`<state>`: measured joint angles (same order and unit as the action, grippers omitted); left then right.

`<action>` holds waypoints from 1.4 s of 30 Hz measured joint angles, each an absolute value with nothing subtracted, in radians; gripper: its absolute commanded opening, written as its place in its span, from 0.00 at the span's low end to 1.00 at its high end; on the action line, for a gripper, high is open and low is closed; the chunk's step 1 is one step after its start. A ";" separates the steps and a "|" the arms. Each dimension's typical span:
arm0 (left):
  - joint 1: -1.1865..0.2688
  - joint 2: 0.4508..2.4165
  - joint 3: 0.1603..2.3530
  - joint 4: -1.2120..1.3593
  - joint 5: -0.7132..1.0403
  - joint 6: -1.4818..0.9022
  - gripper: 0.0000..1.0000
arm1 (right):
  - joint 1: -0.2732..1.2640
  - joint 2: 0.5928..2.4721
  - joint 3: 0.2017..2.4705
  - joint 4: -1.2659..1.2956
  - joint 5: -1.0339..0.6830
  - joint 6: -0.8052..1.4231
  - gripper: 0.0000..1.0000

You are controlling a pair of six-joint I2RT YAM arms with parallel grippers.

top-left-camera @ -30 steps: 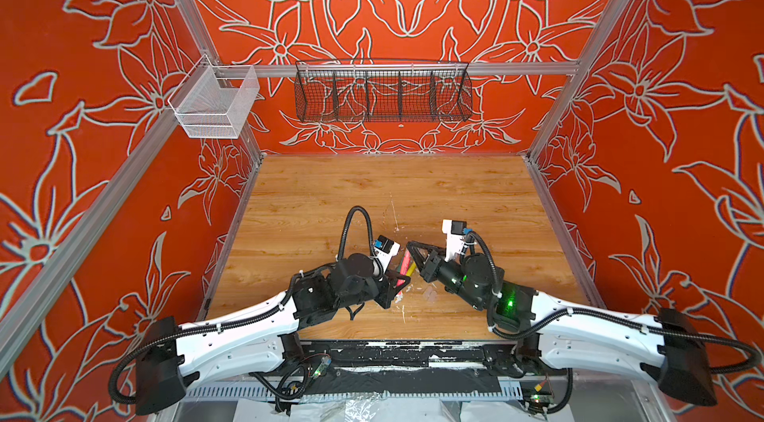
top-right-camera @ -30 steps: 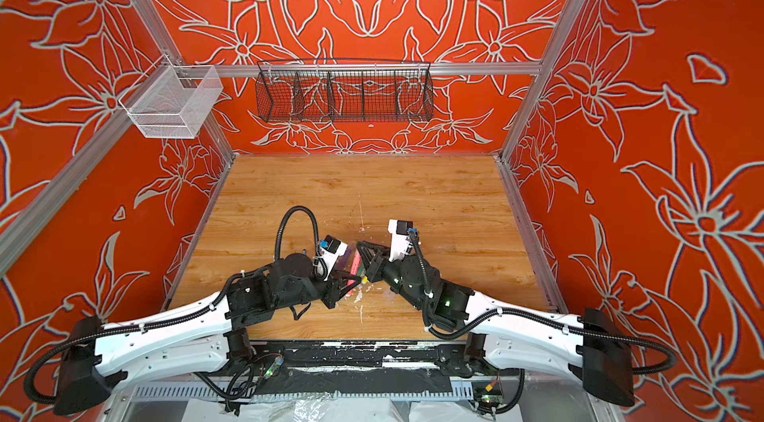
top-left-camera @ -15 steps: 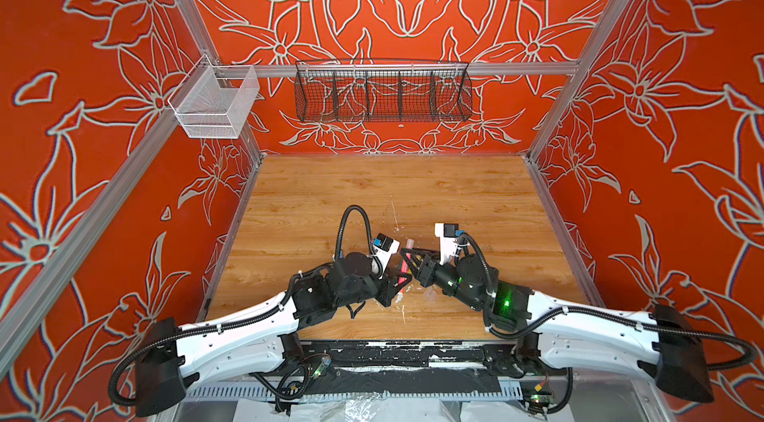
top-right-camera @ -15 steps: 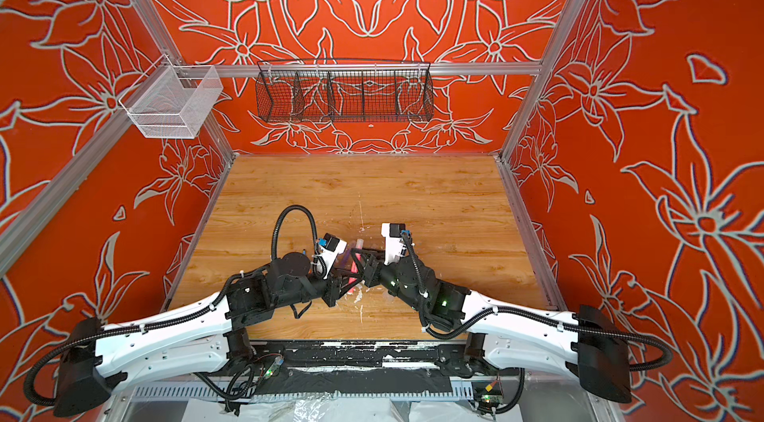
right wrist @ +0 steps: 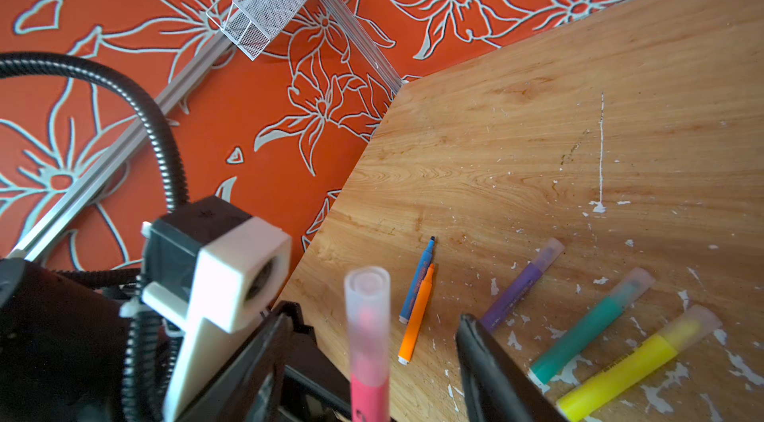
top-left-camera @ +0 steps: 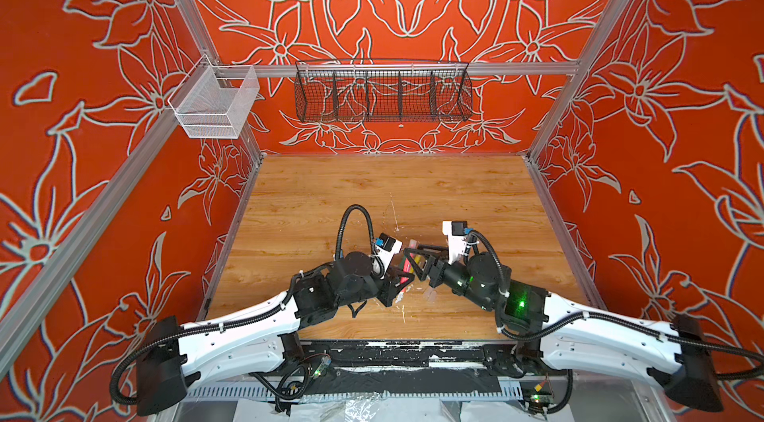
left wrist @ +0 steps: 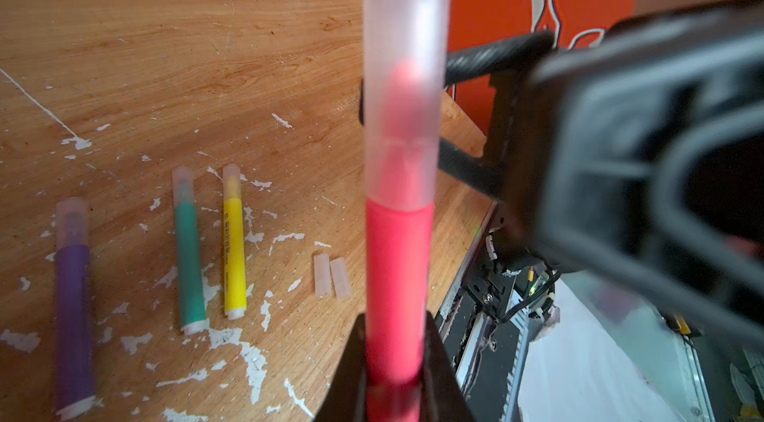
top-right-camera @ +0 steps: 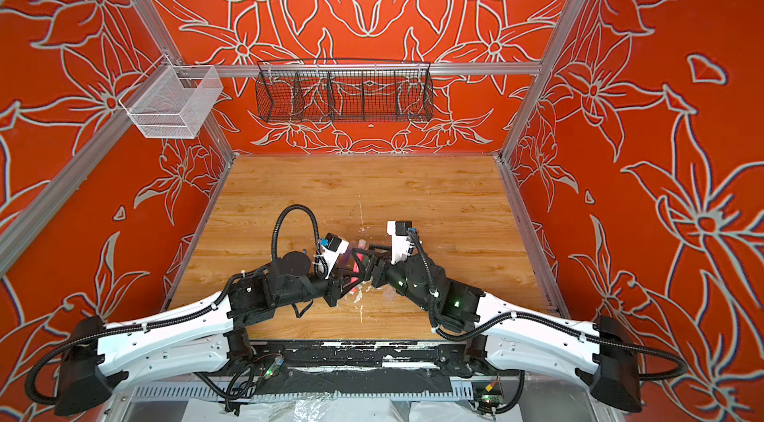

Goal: Insert the pens into the pen caps

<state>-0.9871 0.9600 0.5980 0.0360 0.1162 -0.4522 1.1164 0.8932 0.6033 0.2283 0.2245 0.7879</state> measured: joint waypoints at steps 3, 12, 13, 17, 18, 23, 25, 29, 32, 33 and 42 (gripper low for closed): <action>-0.986 0.973 0.597 0.037 0.120 -0.442 0.00 | 1.116 0.908 0.635 0.207 0.231 0.783 0.67; -0.979 0.975 0.560 0.044 0.123 -0.430 0.00 | 1.092 0.962 0.684 0.167 0.254 0.771 0.61; -0.980 0.976 0.560 0.047 0.130 -0.426 0.00 | 1.087 0.968 0.691 0.165 0.254 0.770 0.59; -0.980 0.976 0.560 0.051 0.141 -0.415 0.00 | 1.074 0.988 0.695 0.159 0.254 0.765 0.50; -0.980 0.976 0.560 0.053 0.143 -0.414 0.00 | 1.071 0.993 0.695 0.159 0.254 0.765 0.48; -0.980 0.976 0.560 0.056 0.149 -0.409 0.00 | 1.057 1.005 0.695 0.154 0.254 0.768 0.41; -0.980 0.976 0.560 0.056 0.152 -0.408 0.00 | 1.052 1.010 0.695 0.154 0.253 0.770 0.38; -0.980 0.976 0.560 0.055 0.152 -0.408 0.00 | 1.048 1.029 0.695 0.155 0.245 0.774 0.30; -0.980 0.976 0.560 0.052 0.152 -0.408 0.00 | 1.048 1.046 0.695 0.163 0.234 0.781 0.24; -0.980 0.976 0.560 0.053 0.152 -0.408 0.00 | 1.048 1.050 0.696 0.167 0.229 0.784 0.21; -0.980 0.978 0.565 0.049 0.116 -0.405 0.00 | 1.048 1.065 0.699 0.191 0.203 0.794 0.00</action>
<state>-0.9798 0.9775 0.5652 0.0490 0.1162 -0.4049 1.0481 1.0645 0.6991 0.1905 0.2028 0.7937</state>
